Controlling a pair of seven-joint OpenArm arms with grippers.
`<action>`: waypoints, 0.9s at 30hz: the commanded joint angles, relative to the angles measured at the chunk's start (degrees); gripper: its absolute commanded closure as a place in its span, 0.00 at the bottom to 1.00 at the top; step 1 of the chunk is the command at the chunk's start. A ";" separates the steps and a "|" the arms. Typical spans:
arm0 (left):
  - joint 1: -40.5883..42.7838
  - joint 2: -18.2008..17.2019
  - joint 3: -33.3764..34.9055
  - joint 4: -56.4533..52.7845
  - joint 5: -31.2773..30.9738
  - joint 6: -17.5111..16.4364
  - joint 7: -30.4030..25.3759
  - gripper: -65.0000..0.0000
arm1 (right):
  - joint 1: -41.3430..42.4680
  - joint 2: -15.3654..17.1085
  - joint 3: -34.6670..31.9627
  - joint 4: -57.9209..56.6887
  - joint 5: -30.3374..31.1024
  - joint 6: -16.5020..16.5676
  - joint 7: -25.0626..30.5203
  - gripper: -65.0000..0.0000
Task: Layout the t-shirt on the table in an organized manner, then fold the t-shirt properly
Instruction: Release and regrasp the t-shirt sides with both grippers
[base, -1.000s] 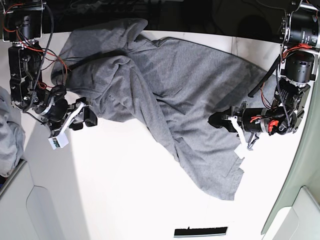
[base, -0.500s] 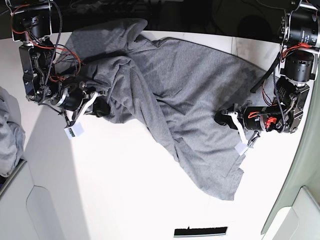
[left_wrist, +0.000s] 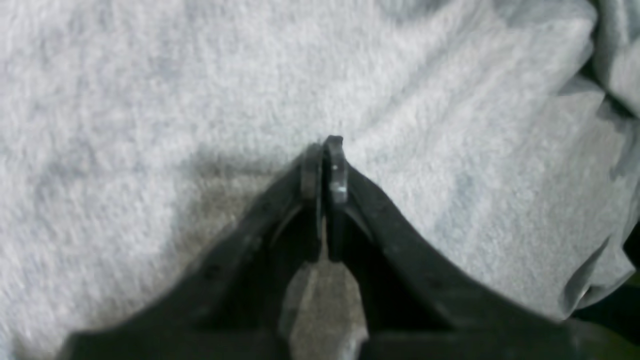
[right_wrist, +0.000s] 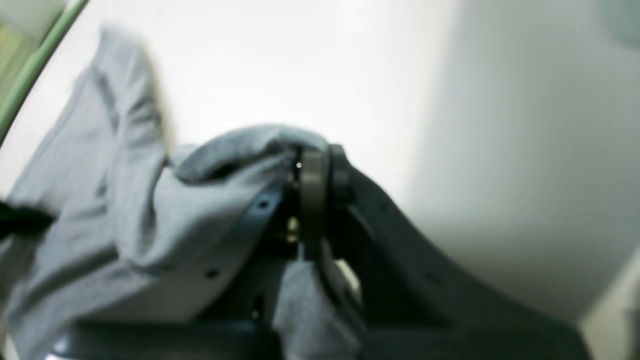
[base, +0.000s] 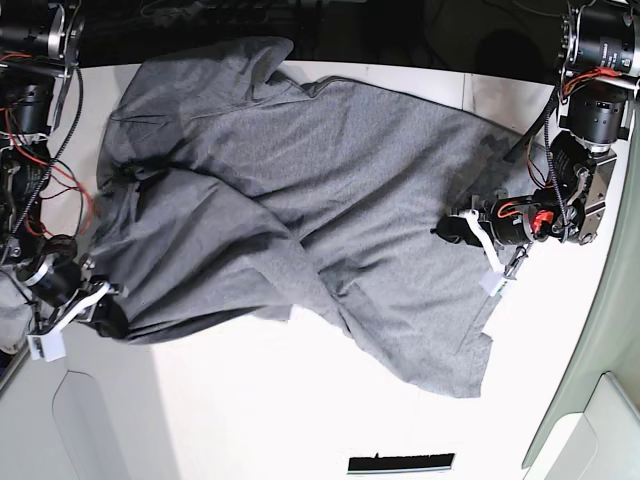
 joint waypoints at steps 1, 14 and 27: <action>0.11 -0.61 0.11 0.15 2.49 0.55 2.40 0.95 | 1.18 1.64 1.62 1.11 1.03 0.13 1.29 1.00; 0.28 -0.61 0.11 0.15 0.55 0.57 2.23 0.95 | -0.31 2.43 9.51 1.09 6.97 0.15 -7.76 0.35; -1.40 -1.11 0.11 0.52 -1.60 0.42 1.44 0.95 | -10.82 -3.28 9.29 1.11 13.09 0.61 -7.52 0.80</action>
